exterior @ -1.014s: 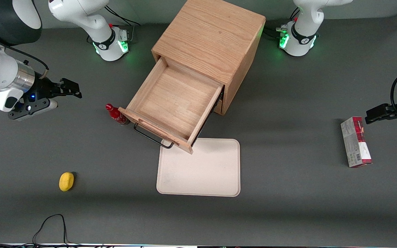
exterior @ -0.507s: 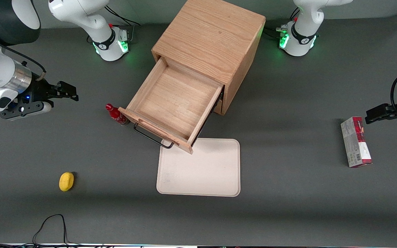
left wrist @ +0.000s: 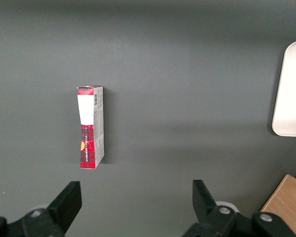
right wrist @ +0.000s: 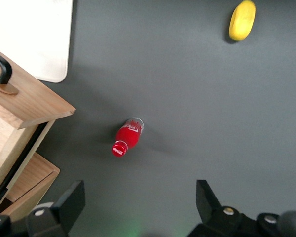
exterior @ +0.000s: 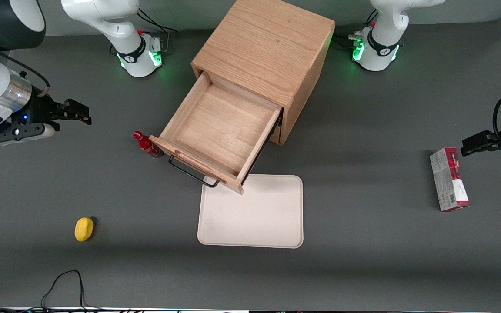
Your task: Open upper drawer
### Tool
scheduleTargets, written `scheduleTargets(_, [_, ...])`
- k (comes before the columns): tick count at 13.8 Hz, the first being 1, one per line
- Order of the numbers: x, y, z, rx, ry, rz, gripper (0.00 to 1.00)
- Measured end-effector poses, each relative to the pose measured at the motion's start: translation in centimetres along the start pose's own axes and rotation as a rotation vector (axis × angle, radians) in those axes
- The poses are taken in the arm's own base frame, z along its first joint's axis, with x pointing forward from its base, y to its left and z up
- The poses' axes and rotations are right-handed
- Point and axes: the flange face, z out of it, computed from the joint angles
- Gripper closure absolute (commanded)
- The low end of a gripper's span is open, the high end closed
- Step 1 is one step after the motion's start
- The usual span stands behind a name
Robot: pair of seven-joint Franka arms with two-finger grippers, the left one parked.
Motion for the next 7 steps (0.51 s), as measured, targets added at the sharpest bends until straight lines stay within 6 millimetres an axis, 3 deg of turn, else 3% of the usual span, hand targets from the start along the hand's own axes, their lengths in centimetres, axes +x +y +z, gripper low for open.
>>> scheduleTargets(3, [-1.4,-0.3,-1.3,0.007,0.046,0.028,0.00])
scheduleTargets(7, [-0.4,-0.3,-0.4,0.011,0.081,0.091,0.00])
